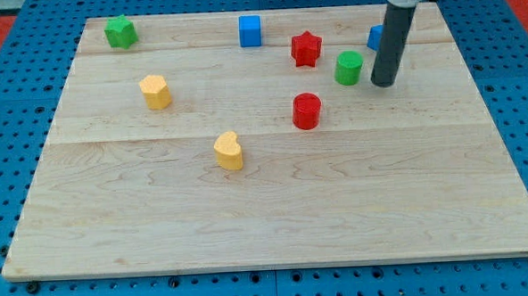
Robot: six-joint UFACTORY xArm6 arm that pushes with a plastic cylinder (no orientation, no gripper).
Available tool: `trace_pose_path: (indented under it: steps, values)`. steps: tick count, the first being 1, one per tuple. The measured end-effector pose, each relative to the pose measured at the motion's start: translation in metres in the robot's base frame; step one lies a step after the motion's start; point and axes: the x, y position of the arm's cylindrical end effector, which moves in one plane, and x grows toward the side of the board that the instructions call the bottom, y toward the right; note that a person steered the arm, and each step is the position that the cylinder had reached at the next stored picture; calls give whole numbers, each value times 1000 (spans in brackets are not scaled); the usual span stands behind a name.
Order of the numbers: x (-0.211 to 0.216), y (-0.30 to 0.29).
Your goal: Slide the green circle towards blue triangle
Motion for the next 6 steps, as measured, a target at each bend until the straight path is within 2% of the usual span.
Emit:
trace_pose_path:
  steps: [1,3,4,5,6]
  values:
    - [3,-36]
    - [-54,-50]
    - [-65,-51]
    - [-57,-74]
    - [-75,-95]
